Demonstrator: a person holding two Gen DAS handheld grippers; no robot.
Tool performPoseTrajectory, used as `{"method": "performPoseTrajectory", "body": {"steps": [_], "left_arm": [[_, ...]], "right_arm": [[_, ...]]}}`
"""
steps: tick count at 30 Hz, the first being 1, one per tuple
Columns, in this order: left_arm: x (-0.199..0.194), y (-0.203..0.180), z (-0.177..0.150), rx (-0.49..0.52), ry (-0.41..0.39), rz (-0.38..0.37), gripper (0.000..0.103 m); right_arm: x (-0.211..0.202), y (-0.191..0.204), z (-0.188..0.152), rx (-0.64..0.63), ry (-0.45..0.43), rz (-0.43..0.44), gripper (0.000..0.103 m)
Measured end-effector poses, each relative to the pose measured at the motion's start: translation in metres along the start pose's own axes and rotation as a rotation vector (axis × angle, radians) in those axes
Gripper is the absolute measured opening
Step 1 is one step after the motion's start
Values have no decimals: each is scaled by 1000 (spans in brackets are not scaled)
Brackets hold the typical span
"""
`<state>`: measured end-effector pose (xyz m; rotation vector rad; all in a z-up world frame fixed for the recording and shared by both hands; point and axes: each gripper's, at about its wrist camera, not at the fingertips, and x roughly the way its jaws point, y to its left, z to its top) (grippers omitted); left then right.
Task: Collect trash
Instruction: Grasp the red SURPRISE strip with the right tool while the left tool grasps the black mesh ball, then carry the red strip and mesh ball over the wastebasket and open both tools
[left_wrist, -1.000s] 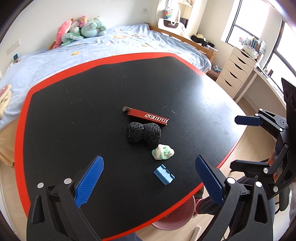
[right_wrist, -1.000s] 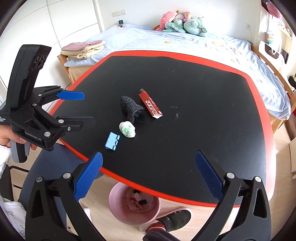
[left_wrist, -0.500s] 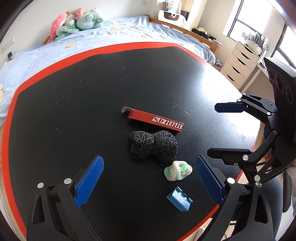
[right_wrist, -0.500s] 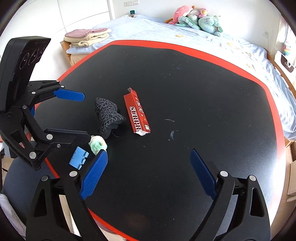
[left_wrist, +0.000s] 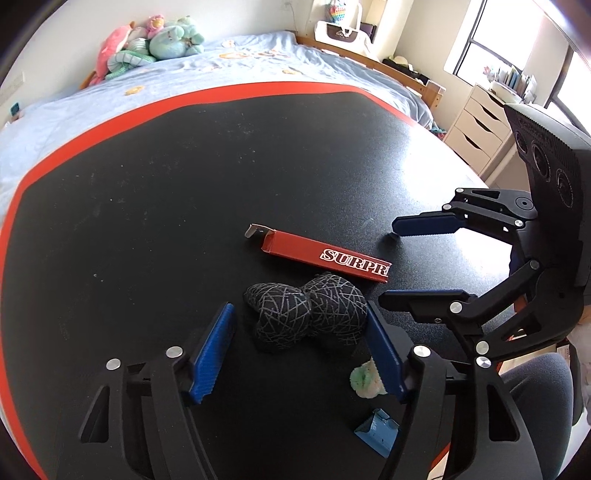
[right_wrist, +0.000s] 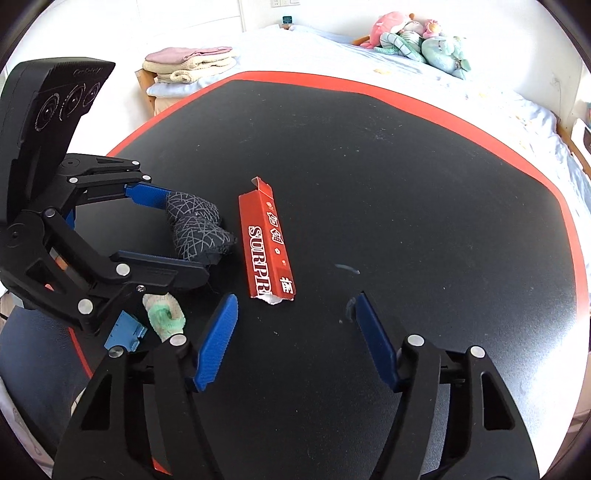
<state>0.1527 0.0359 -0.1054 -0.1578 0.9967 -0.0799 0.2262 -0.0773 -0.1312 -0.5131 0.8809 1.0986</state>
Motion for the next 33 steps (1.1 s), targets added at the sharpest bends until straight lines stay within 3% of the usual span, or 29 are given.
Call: {"method": "performPoseTrajectory", "body": {"steps": [7, 12, 22, 33], "left_arm": [[-3, 7, 1, -8, -8, -5, 53], [-5, 11, 0, -13, -4, -4, 49], [-17, 10, 1, -8, -2, -11, 46], [-63, -15, -10, 52, -27, -26, 46]], "right_arm": [[7, 7, 12, -29, -24, 11, 39], [10, 13, 21, -48, -19, -2, 13], [-6, 16, 19, -8, -17, -23, 13], [-73, 36, 0, 77, -61, -44, 13]]}}
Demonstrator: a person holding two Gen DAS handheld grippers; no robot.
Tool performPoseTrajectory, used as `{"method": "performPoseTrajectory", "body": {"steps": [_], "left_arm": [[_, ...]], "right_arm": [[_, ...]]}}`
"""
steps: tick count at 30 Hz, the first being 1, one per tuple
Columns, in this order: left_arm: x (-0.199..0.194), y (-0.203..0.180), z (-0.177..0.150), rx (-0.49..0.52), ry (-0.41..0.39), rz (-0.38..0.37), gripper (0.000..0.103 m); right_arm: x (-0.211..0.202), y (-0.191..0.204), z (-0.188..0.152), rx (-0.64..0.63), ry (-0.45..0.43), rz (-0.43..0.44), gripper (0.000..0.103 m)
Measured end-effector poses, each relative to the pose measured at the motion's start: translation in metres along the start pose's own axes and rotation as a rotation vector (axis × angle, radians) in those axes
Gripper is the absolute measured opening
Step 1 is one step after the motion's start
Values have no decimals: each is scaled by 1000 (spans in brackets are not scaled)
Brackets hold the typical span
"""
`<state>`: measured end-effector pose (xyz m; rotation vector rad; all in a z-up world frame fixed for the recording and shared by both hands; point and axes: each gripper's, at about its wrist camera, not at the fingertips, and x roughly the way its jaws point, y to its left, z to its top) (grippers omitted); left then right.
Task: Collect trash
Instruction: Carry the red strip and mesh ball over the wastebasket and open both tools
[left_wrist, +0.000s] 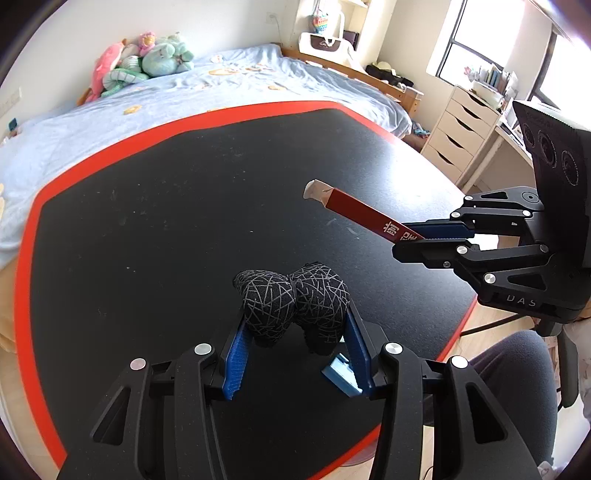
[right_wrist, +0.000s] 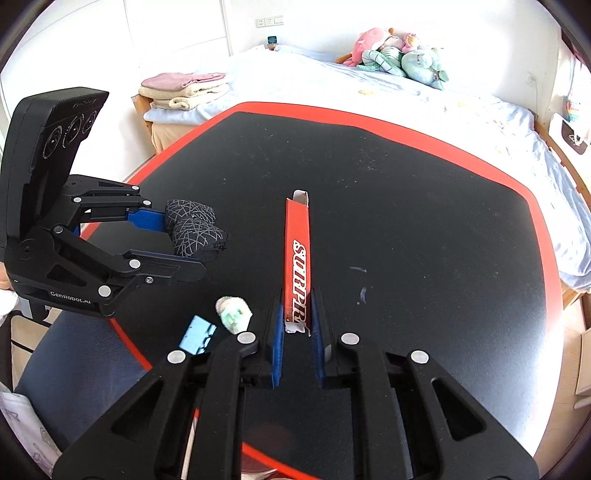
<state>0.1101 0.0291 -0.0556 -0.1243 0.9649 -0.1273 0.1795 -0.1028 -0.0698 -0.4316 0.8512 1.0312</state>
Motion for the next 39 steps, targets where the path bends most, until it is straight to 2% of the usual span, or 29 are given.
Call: {"method": "performPoseTrajectory", "body": {"steps": [9, 15, 27, 39], "left_arm": [[-35, -31, -27, 30, -23, -21, 46], [-47, -46, -48, 39, -17, -28, 46], [-54, -78, -84, 70, 13, -51, 46], [-49, -93, -103, 87, 43, -70, 46]], "right_arm": [[-60, 30, -39, 44, -25, -22, 13], [-85, 49, -68, 67, -28, -29, 13], [-108, 75, -123, 112, 18, -34, 13], [-101, 85, -156, 144, 91, -8, 13]]}}
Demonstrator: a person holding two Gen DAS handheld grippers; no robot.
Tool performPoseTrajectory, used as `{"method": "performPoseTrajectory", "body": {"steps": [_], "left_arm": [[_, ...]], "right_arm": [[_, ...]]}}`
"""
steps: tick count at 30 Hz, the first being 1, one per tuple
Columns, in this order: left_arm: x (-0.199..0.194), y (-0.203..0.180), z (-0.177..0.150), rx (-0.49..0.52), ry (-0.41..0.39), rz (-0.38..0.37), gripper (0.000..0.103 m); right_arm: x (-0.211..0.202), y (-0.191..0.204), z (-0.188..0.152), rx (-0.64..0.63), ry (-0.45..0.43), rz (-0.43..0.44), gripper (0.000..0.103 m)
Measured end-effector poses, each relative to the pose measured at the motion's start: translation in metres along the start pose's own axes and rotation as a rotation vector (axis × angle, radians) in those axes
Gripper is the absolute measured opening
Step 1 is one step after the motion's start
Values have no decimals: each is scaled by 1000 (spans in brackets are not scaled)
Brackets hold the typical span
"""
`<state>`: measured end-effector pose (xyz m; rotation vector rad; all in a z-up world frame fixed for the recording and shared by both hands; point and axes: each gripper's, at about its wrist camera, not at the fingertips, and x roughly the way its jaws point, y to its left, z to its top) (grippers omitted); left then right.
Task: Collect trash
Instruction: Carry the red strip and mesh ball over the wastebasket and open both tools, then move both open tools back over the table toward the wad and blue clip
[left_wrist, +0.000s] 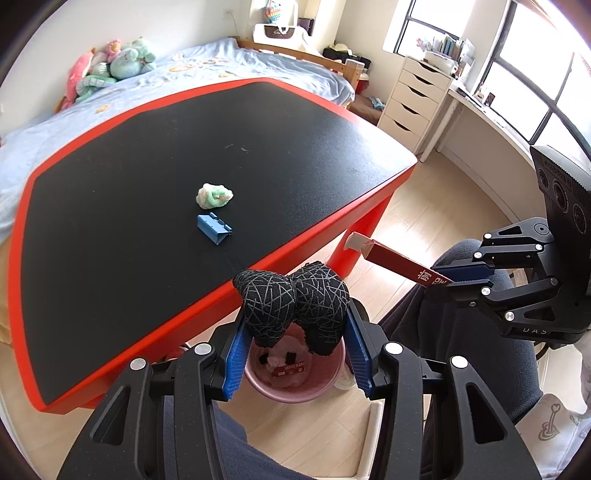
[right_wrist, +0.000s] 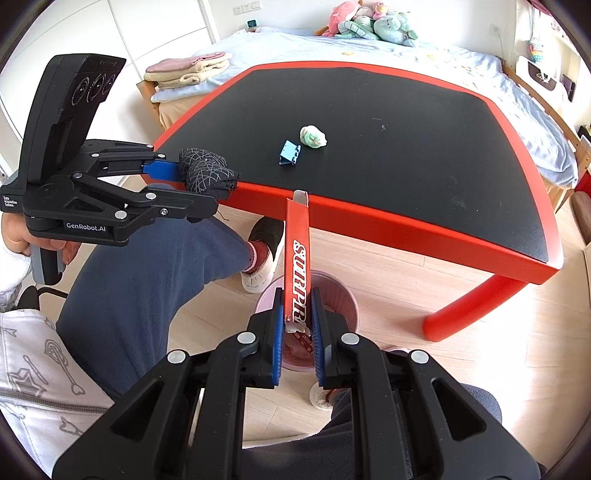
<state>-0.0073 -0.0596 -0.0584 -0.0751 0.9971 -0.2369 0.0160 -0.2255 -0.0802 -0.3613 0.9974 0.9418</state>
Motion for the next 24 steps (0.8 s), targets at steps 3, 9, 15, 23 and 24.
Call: {"method": "performPoseTrajectory", "body": {"steps": [3, 9, 15, 23, 24], "left_arm": [[0, -1, -2, 0, 0, -2, 46], [0, -2, -2, 1, 2, -2, 46], [3, -4, -2, 8, 6, -14, 50], [1, 3, -2, -7, -25, 15, 87], [2, 5, -3, -12, -21, 20, 93]], "right_arm": [[2, 1, -1, 4, 5, 3, 13], [7, 0, -3, 10, 15, 12, 13], [10, 0, -2, 4, 10, 20, 14], [7, -7, 1, 30, -30, -33, 91], [7, -8, 1, 38, -28, -38, 91]]}}
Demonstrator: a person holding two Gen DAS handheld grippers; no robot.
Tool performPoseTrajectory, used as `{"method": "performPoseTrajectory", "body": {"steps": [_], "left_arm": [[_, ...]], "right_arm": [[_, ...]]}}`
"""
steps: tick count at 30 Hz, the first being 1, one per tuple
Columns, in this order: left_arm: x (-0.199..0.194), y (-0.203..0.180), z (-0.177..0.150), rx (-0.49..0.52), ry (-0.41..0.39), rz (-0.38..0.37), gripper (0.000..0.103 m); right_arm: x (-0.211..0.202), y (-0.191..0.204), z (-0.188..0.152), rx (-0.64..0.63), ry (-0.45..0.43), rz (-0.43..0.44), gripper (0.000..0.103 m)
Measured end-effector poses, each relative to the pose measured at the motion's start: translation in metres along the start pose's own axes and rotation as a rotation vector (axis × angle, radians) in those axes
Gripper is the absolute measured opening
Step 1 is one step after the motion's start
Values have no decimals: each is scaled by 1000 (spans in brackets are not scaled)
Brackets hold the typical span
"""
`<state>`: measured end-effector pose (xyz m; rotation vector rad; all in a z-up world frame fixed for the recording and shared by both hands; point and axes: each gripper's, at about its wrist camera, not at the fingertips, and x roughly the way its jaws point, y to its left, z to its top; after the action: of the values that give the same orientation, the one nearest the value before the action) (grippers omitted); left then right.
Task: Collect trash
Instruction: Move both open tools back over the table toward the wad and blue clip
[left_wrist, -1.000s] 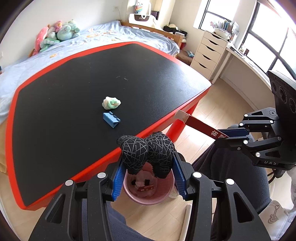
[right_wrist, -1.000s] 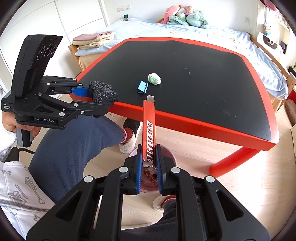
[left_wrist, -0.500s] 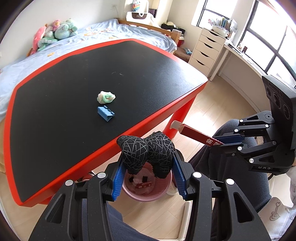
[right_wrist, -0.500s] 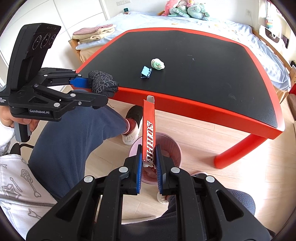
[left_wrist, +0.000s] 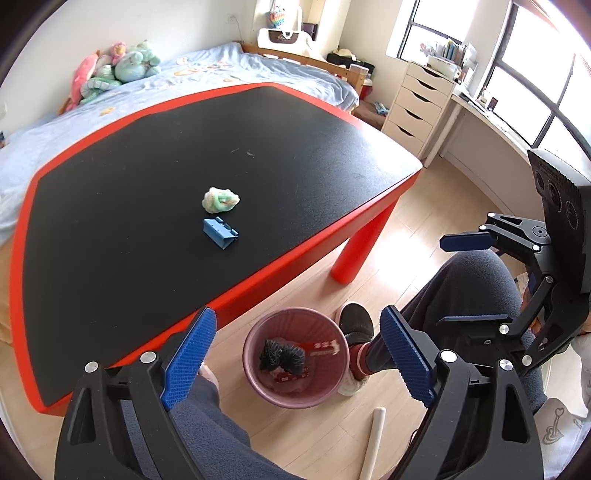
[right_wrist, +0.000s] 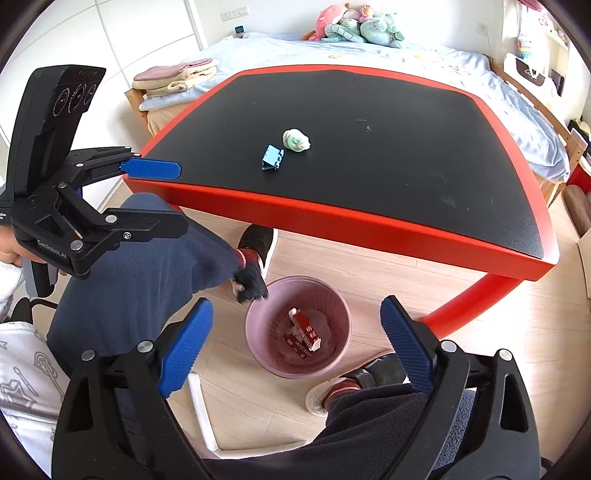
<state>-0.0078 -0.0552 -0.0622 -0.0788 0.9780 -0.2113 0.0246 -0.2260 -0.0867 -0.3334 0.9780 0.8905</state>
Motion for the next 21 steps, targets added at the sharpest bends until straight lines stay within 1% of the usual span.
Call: {"method": "performPoseTrajectory", "body": {"steps": [5, 9, 15, 21], "left_arm": [[-1, 7, -2, -24, 2, 18, 95], [-2, 9, -2, -33, 5, 29, 95], [-3, 11, -2, -38, 6, 30, 95], [-5, 15, 0, -39, 3, 26, 95]], "right_arm": [[-1, -3, 3, 28, -10, -6, 97], [-3, -4, 4, 43, -18, 4, 99], [-3, -4, 5, 55, -11, 21, 100], [-3, -5, 11, 53, -16, 20, 100]]}}
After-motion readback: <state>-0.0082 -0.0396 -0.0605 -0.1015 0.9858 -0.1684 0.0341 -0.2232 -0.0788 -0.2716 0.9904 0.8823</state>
